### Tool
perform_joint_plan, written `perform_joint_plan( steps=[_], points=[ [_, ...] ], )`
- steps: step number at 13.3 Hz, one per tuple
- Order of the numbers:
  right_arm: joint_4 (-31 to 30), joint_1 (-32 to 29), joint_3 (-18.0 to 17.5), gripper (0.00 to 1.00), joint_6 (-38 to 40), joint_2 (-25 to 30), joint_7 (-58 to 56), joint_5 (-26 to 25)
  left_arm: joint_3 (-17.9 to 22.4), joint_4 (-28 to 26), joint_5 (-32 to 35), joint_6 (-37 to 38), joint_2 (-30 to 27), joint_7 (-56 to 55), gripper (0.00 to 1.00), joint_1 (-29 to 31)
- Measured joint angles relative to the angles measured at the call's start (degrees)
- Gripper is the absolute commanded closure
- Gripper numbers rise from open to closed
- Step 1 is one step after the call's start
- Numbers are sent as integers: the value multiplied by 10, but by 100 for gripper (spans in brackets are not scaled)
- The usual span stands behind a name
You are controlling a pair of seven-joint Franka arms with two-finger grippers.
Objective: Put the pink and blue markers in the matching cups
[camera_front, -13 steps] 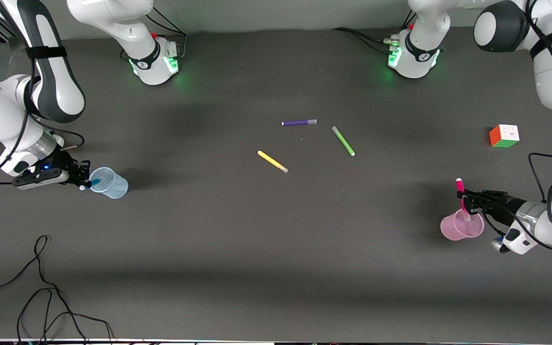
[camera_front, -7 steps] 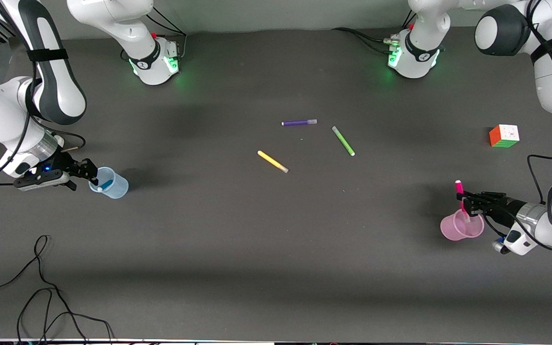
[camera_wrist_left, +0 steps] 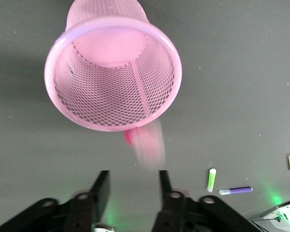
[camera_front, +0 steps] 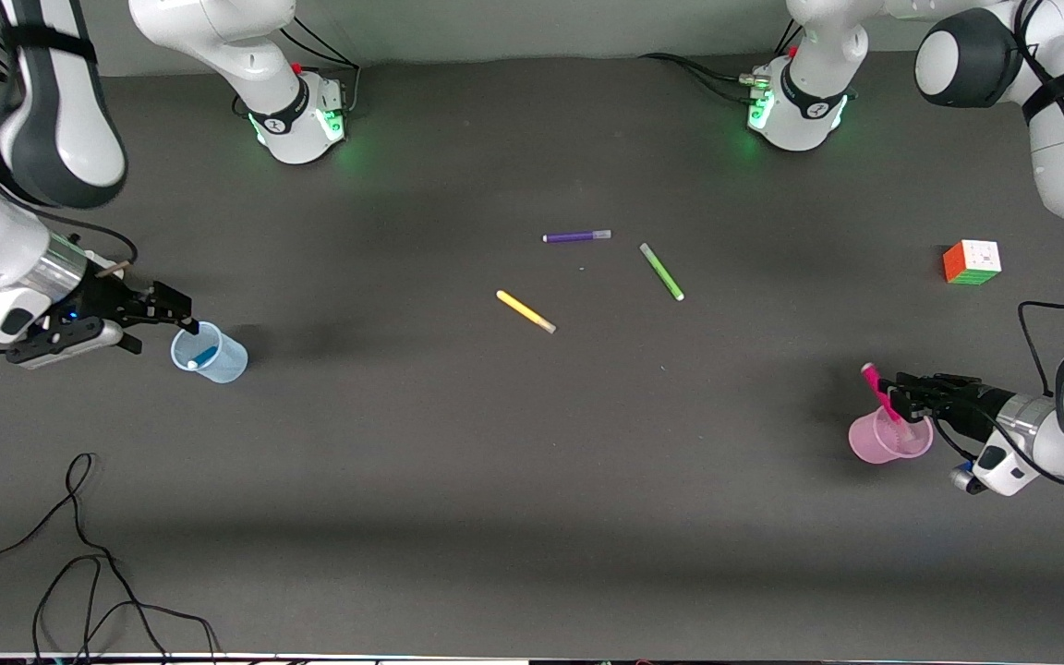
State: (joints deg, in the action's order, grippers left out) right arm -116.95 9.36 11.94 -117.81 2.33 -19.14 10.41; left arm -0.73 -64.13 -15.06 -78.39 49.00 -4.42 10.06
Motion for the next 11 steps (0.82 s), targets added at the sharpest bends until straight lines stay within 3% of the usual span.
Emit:
perform_joint_plan(
  steps=[1, 5, 8, 11],
  points=[
    [29, 0, -12, 0, 46, 5, 29, -7, -1, 0, 2, 0, 0, 1, 1, 0],
    [117, -7, -76, 0, 198, 47, 145, -70, -2, 1, 6, 0, 0, 1, 1, -3],
    [145, -10, -135, 0, 238, 71, 211, -92, -3, 1, 7, 0, 0, 2, 1, -3],
    [150, -10, -139, 0, 244, 71, 213, -94, -5, 2, 11, 4, -1, 2, 1, -7]
  ],
)
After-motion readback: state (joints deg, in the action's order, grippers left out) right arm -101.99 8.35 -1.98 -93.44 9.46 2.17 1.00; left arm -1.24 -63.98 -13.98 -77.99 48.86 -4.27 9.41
